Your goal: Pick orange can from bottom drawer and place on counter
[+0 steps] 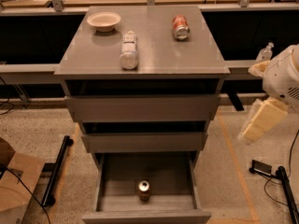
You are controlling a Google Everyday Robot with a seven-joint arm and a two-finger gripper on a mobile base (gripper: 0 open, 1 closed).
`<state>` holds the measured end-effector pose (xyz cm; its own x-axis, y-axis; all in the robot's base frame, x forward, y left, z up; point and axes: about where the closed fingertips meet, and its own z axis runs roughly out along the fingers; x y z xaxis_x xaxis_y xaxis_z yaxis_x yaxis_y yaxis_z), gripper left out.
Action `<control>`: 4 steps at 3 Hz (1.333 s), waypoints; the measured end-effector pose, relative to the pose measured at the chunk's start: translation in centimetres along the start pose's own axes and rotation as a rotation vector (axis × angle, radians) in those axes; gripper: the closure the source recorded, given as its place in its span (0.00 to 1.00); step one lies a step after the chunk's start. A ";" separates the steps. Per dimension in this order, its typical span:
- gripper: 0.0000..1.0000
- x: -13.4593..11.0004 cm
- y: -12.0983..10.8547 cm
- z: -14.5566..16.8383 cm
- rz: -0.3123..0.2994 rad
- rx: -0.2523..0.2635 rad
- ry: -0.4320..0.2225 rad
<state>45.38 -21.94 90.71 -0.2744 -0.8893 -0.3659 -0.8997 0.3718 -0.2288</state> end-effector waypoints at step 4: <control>0.00 3.9 4.7 12.4 0.344 -0.170 -0.067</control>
Offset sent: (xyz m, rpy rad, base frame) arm 0.0109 -0.0055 -0.0414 -0.0113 0.0922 -0.0598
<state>44.32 -20.38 76.98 -0.5525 -0.6988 -0.4542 -0.8036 0.5913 0.0678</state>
